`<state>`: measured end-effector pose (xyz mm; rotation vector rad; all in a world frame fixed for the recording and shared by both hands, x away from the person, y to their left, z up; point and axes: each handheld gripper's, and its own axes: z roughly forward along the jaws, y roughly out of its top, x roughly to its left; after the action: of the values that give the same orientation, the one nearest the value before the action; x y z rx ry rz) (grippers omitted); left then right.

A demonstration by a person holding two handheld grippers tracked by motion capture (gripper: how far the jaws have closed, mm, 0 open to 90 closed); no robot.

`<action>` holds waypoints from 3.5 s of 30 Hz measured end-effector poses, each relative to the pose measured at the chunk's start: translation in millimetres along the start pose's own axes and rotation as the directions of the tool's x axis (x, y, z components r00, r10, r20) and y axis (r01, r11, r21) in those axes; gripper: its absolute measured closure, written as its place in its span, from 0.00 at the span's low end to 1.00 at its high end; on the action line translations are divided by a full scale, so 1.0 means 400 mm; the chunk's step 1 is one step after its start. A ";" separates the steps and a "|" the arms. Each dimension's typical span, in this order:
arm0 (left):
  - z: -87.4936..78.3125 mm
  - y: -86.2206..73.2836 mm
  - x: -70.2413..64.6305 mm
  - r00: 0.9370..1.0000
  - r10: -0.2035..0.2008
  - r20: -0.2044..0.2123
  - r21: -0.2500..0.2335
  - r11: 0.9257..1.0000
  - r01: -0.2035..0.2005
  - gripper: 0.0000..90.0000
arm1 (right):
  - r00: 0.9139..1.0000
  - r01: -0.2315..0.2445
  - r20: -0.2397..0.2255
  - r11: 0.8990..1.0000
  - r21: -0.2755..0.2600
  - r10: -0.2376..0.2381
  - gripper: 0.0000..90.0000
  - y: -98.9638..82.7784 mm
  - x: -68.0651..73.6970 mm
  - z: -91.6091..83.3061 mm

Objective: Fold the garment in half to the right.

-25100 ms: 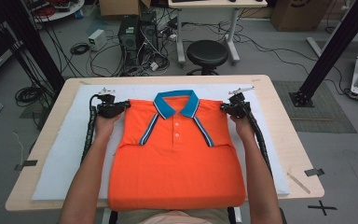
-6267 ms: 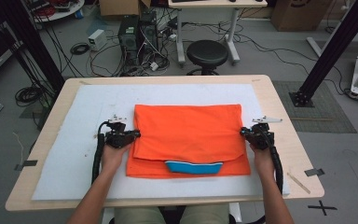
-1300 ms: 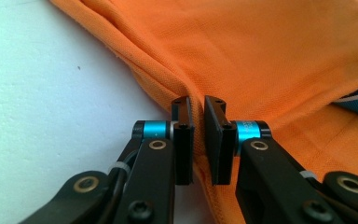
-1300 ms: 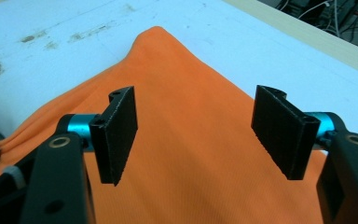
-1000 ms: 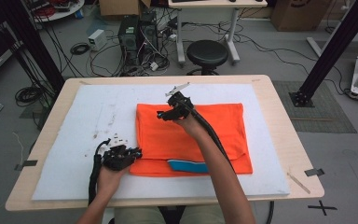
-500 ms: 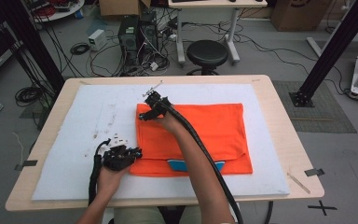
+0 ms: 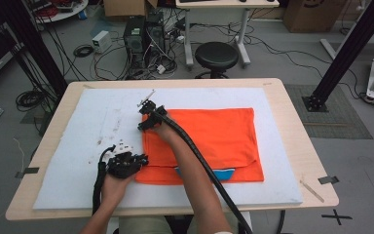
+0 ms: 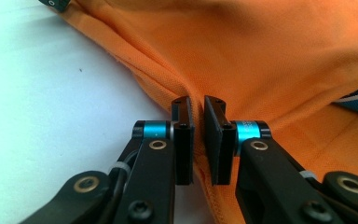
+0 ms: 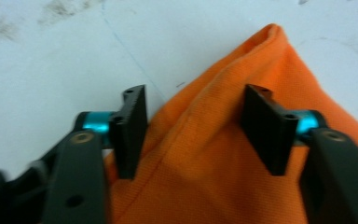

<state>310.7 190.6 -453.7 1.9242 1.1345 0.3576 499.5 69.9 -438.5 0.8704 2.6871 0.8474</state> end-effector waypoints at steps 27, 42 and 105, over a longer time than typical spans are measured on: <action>-0.013 0.050 -0.033 0.996 -0.003 0.086 -0.104 0.995 0.012 0.92 | 1.000 -0.005 0.010 0.994 -0.109 0.006 0.93 -0.023 -0.030 -0.097; 0.038 0.168 -0.152 0.974 0.043 0.224 -0.137 0.991 -0.012 0.92 | 0.996 -0.038 0.073 0.986 -0.164 0.051 0.93 -0.117 -0.148 -0.290; 0.242 0.251 -0.299 0.959 0.186 0.213 -0.229 0.964 -0.136 0.29 | 0.889 -0.245 0.327 0.936 -0.254 0.321 0.69 -0.524 -0.420 -0.576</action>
<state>361.8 19.0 -412.5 1.8180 0.7564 0.3179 456.5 -274.4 -369.6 1.2520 2.1410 0.8992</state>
